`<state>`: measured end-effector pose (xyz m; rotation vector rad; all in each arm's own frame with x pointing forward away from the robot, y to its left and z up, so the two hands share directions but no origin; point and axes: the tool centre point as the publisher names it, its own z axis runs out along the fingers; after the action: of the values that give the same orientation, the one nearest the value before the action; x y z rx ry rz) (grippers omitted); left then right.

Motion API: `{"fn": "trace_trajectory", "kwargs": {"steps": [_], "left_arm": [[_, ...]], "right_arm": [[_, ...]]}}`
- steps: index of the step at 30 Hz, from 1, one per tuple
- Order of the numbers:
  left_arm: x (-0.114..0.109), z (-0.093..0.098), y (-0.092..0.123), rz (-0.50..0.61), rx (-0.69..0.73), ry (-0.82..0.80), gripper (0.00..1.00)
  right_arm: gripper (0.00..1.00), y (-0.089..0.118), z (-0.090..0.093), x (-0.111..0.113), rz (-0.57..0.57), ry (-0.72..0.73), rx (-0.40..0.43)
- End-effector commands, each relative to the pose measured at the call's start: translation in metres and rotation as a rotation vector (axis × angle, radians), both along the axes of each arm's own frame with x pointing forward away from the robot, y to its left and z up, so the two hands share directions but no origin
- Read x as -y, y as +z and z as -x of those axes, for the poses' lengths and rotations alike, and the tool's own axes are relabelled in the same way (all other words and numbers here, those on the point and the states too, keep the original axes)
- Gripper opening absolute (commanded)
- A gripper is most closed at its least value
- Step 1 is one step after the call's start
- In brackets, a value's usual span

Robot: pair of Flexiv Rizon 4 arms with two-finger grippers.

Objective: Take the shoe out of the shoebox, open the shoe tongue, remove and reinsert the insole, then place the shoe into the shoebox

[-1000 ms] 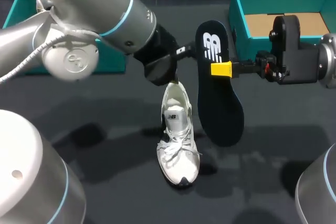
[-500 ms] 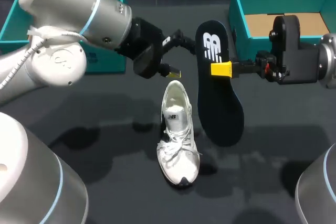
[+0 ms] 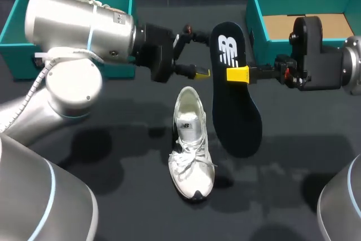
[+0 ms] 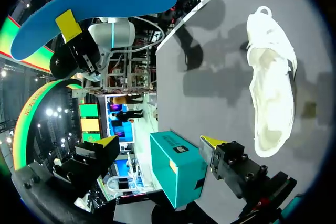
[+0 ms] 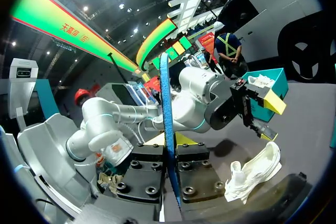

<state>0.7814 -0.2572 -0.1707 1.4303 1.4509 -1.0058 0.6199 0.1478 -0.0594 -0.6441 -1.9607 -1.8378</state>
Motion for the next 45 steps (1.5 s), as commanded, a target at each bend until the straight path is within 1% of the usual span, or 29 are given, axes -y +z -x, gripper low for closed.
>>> {"fn": "trace_trajectory", "kwargs": {"steps": [1,5,8,14,19,23,25,26,36,37,40,43,44,45], "left_arm": [[0.002,0.0,-0.003,0.08,0.005,0.036,1.0],[0.005,-0.004,0.005,0.096,0.01,0.085,1.0],[0.002,-0.001,0.013,0.101,0.04,0.1,1.0],[-0.009,-0.009,0.025,0.14,0.052,0.103,1.0],[-0.022,-0.019,0.034,0.173,0.046,0.09,1.0],[-0.028,-0.023,0.039,0.188,0.036,0.093,1.0],[-0.03,-0.025,0.042,0.217,0.002,0.052,1.0],[-0.032,-0.028,0.044,0.231,-0.015,0.017,1.0],[-0.032,-0.028,0.044,0.231,-0.015,0.017,1.0],[-0.032,-0.028,0.044,0.231,-0.015,0.017,1.0],[-0.032,-0.028,0.044,0.231,-0.015,0.017,1.0],[-0.032,-0.028,0.044,0.231,-0.015,0.017,1.0],[-0.032,-0.028,0.044,0.231,-0.015,0.017,1.0],[-0.032,-0.028,0.044,0.231,-0.015,0.017,1.0]], "right_arm": [[0.0,-0.001,-0.001,-0.002,0.001,0.0,-0.001],[0.0,-0.001,-0.001,-0.002,0.001,0.0,-0.001],[0.0,-0.001,-0.001,-0.002,0.001,0.0,-0.001],[0.0,-0.001,-0.001,-0.002,0.001,0.0,-0.001],[0.0,-0.004,-0.039,0.005,-0.026,-0.027,-0.067],[0.0,-0.004,-0.068,0.012,-0.06,-0.045,-0.102],[0.0,-0.007,-0.082,0.015,-0.051,-0.066,-0.135],[0.0,-0.007,-0.082,0.015,-0.051,-0.066,-0.135],[0.0,-0.007,-0.082,0.015,-0.051,-0.066,-0.135],[0.0,-0.01,-0.089,0.012,-0.058,-0.08,-0.166],[0.0,-0.012,-0.118,0.007,-0.047,-0.131,-0.265],[0.0,-0.018,-0.143,0.011,-0.034,-0.229,-0.425],[0.0,-0.022,-0.15,0.012,-0.044,-0.255,-0.459],[0.0,-0.024,-0.154,0.011,-0.039,-0.258,-0.465]]}}
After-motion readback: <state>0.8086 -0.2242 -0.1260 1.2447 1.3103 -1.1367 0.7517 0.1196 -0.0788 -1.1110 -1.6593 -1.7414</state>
